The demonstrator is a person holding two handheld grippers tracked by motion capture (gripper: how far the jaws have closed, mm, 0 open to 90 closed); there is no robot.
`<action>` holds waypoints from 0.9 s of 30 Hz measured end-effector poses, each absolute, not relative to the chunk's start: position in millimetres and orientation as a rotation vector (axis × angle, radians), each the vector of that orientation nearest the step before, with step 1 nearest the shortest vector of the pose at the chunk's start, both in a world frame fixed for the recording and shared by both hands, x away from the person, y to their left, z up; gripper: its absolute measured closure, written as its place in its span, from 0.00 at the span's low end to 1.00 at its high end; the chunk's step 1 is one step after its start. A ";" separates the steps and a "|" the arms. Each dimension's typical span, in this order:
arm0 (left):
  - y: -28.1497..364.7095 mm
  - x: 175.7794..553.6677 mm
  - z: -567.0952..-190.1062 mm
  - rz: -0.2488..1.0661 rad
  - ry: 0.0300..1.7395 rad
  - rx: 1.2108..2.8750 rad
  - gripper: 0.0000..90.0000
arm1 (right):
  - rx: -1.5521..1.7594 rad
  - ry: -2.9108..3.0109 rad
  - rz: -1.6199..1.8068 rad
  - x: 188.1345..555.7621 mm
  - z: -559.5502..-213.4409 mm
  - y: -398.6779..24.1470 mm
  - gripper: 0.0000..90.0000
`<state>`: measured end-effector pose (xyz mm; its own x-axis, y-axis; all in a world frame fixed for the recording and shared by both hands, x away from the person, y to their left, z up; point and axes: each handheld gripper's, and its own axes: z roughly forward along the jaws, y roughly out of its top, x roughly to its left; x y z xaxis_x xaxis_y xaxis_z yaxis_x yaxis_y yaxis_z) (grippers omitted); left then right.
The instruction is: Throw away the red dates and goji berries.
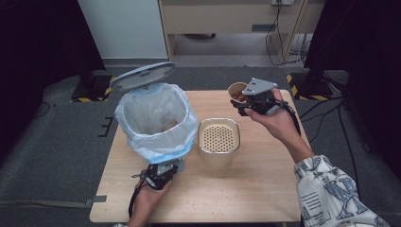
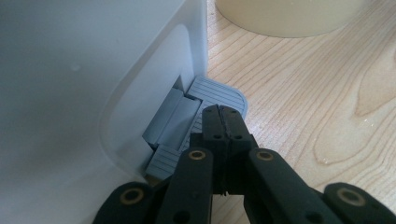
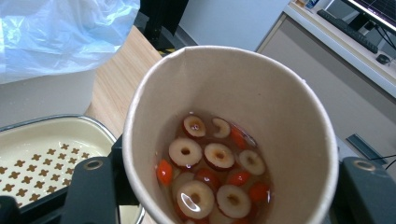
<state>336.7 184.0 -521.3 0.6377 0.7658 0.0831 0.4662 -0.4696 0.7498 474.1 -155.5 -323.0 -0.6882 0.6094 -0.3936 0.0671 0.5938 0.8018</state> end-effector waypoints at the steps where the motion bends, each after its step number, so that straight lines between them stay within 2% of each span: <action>1: 184.1 336.8 -521.2 0.539 0.957 2.145 0.99 | 0.531 2.154 1.048 473.6 -323.1 -154.8 0.39; 27: 184.8 337.6 -521.0 0.539 0.943 2.152 0.99 | 0.413 2.158 0.971 465.3 -326.7 -137.6 0.39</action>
<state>337.6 184.8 -521.0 0.6458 0.7585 0.0874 0.4598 -0.4778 0.7485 465.3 -137.6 -326.7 -0.6873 0.5413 -0.4844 -0.0036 0.6643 0.7475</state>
